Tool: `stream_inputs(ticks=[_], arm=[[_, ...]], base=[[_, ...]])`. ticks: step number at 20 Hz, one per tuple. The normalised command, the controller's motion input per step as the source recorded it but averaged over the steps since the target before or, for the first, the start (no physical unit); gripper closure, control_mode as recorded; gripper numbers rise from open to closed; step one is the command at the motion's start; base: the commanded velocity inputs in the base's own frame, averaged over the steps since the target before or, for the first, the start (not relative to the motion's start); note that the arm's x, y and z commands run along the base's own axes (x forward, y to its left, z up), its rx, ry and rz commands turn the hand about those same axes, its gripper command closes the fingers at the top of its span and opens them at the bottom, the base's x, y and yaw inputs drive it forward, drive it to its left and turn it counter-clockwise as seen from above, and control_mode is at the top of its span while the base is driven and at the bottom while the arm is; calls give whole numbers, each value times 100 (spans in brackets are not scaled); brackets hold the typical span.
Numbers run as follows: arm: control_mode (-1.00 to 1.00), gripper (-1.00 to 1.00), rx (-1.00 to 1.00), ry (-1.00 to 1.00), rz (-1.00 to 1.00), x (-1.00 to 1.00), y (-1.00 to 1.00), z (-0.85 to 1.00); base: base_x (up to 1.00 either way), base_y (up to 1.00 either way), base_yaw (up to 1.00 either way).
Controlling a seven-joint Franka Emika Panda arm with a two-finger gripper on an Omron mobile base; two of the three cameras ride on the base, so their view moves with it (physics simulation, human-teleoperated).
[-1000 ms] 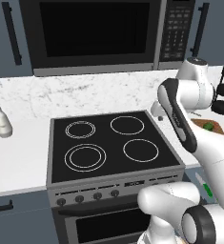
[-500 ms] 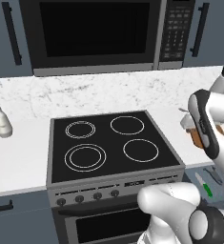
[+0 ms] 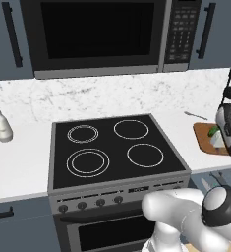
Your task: Place the appropriate cutting tool for cutting the avocado skin on the cutting board.
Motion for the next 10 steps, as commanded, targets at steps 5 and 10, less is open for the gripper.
stream_inputs(ticks=[5, 10], arm=[[-100, -100, 2, 13, -9, -7, -73, -53], [-100, -100, 0, 8, -2, 0, -22, -55]], base=[[0, 0, 0], [0, 0, 0]])
